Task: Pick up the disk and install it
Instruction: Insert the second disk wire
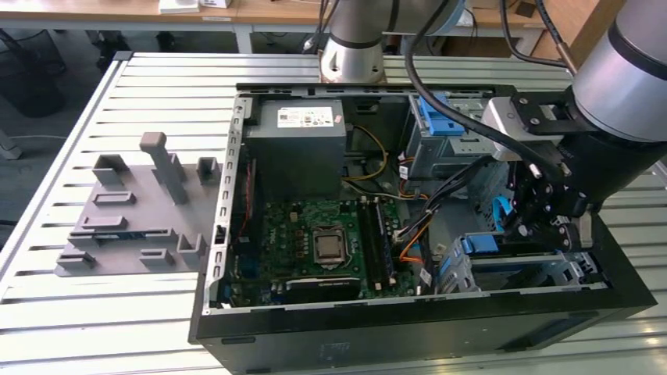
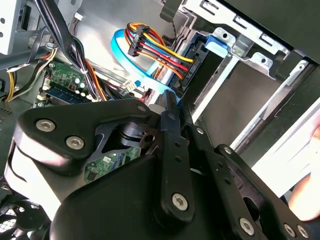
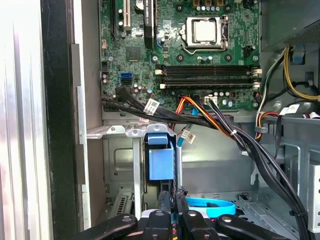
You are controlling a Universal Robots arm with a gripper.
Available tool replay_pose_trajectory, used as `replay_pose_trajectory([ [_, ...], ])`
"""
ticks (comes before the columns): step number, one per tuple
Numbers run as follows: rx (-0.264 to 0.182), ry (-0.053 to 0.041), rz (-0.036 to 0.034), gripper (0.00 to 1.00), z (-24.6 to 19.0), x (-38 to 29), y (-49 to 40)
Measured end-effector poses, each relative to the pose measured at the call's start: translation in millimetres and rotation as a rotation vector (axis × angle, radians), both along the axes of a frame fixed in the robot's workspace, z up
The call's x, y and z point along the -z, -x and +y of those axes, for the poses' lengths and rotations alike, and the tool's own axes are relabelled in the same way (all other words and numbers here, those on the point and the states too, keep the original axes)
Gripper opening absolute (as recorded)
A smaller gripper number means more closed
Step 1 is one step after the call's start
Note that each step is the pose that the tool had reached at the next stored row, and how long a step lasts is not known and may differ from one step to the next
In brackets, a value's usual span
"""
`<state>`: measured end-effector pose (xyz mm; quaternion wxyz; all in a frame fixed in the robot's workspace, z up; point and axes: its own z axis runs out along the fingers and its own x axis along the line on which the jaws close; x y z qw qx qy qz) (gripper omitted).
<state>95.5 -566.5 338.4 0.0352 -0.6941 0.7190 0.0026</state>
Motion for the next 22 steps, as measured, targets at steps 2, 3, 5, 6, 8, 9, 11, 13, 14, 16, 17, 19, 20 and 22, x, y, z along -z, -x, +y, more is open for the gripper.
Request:
replay_pose_trajectory([
  [2, 0.000, 0.0000, -0.0001, 0.16, 0.0, 0.0, 0.1],
  [3, 0.000, 0.0000, -0.0001, 0.16, 0.0, 0.0, 0.1],
  [5, 0.000, 0.0000, -0.0004, 0.16, -0.3, 0.4, 0.1],
  [6, 0.000, 0.0001, -0.0005, 0.16, -0.3, 0.5, 0.1],
  [8, 0.000, 0.0000, -0.0005, 0.16, -0.3, 0.9, 0.1],
  [9, 0.000, -0.0001, -0.0006, 0.16, -0.3, 1.2, 0.1],
  [11, 0.000, 0.0000, -0.0006, 0.16, -0.3, 1.6, 0.1],
  [13, 0.000, -0.0001, -0.0006, 0.16, -0.3, 1.9, -0.4],
  [14, 0.000, -0.0003, -0.0006, 0.16, -0.3, 1.9, -0.5],
  [16, -0.001, -0.0009, -0.0006, 0.16, -0.3, 2.2, -0.7],
  [17, -0.002, -0.0011, -0.0006, 0.16, -0.3, 2.3, -0.7],
  [19, -0.005, -0.0026, -0.0006, 0.16, -0.3, 2.6, -0.7],
  [20, -0.007, -0.0044, -0.0006, 0.16, -0.3, 2.6, -0.7],
  [22, -0.009, -0.0081, -0.0006, 0.16, -0.3, 2.8, -0.7],
])
